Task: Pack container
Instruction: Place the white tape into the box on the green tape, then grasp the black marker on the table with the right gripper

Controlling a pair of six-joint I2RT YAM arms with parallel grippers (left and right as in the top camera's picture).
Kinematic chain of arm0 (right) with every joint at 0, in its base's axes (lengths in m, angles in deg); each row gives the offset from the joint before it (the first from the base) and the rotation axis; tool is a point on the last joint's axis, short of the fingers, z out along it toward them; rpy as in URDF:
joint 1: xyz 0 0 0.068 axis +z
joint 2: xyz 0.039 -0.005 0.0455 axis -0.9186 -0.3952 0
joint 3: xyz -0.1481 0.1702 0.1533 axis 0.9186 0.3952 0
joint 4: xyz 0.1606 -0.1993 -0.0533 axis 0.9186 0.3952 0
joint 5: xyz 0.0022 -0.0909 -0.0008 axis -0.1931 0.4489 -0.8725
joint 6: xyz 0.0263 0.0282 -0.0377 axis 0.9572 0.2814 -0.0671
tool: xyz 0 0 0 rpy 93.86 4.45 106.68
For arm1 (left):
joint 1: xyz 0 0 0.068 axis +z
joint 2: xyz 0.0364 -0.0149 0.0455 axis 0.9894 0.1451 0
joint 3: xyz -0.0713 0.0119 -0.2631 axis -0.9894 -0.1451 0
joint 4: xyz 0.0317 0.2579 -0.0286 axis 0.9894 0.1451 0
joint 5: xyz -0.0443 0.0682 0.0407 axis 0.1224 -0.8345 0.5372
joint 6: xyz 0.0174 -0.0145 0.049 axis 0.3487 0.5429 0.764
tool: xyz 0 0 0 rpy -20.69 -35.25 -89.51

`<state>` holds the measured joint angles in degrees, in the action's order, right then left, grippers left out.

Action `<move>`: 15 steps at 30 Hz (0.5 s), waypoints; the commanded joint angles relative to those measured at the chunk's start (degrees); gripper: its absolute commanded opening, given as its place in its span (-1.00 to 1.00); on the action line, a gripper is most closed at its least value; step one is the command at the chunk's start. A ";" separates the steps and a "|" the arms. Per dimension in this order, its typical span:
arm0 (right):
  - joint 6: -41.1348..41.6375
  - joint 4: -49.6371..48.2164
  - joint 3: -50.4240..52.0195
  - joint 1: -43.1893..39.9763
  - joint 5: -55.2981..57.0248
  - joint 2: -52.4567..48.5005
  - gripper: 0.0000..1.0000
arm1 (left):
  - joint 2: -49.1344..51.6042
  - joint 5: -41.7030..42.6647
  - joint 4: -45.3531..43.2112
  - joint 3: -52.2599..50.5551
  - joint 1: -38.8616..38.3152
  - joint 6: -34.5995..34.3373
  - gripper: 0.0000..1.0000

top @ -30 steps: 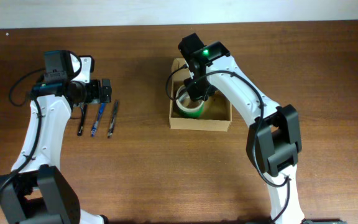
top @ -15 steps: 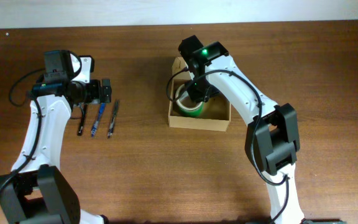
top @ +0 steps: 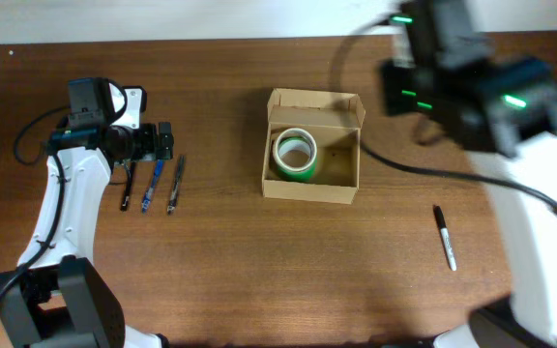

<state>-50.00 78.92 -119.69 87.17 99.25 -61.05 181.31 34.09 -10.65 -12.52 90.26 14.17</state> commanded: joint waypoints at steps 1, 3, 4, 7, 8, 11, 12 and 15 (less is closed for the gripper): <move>3.04 -3.54 14.38 -10.12 4.42 13.11 -0.05 | 0.42 0.20 -0.13 1.07 0.20 0.98 0.99; 5.99 -6.40 26.27 -18.80 2.69 22.51 -0.06 | 0.42 0.20 -0.13 1.07 0.20 0.98 0.99; 5.97 -7.65 31.04 -21.86 0.28 26.01 -0.05 | 0.42 0.20 -0.13 1.07 0.20 0.96 0.98; 6.01 -12.11 47.56 -29.59 -6.95 35.87 0.15 | 0.42 0.20 -0.13 1.07 0.20 0.98 0.99; 6.05 -13.05 52.15 -31.28 -8.76 37.79 0.21 | 0.42 0.20 -0.13 1.07 0.20 0.98 0.99; 9.20 -16.28 66.66 -35.91 -14.51 39.65 0.25 | 0.42 0.20 -0.13 1.07 0.20 0.96 0.99; 9.57 -17.86 69.99 -36.72 -16.70 38.62 0.25 | 0.42 0.20 -0.13 1.07 0.20 0.98 0.99; 9.40 -20.13 73.50 -37.33 -19.98 32.04 0.25 | 0.42 0.20 -0.13 1.07 0.20 0.96 0.98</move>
<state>-42.04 60.14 -48.87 50.67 85.57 -23.94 181.31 34.07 -10.63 -12.43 90.26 14.17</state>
